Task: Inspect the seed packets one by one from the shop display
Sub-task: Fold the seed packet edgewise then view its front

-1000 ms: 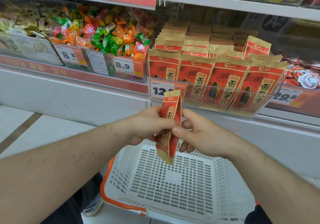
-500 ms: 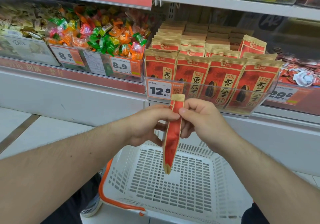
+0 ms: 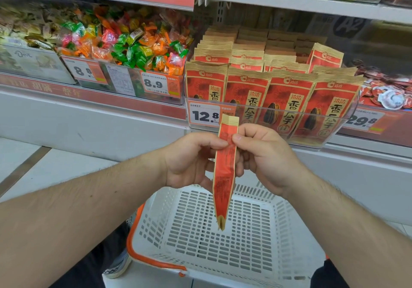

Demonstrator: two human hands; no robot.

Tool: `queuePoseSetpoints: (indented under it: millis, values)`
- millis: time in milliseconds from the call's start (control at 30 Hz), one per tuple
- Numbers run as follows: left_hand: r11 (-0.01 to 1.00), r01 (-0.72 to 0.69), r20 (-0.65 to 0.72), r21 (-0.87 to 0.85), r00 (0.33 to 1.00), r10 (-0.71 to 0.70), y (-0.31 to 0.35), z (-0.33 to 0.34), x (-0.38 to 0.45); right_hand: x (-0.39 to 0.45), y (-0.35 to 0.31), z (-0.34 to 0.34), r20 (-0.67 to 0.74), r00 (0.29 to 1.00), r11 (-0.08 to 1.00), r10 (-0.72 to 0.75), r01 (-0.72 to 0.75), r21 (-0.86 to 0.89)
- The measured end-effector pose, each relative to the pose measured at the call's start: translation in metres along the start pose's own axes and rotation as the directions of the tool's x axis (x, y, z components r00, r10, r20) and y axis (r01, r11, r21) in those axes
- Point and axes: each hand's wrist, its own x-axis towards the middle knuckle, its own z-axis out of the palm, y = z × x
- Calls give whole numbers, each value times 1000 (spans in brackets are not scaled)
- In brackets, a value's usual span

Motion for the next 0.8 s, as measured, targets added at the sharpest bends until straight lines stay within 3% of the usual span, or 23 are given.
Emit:
queuePoseSetpoints:
  millis: [167,333,567,800]
  values:
    - [998,57,-272,16,961,-51,2,0,-2,-1,2,-1,-30,999,941,11,-21,-337]
    - [998,47,-373,-37,926,-57,4,-4,-2,-4,0,-1,92,974,729,206,-90,-679]
    - [973,35,-218,228,976,16,-2,-6,-4,-6,-7,-4,118,963,712,244,-95,-696]
    - [979,-22,-76,204,996,38,-4,-15,-3,-10,-13,-3,182,950,777,254,-88,-623]
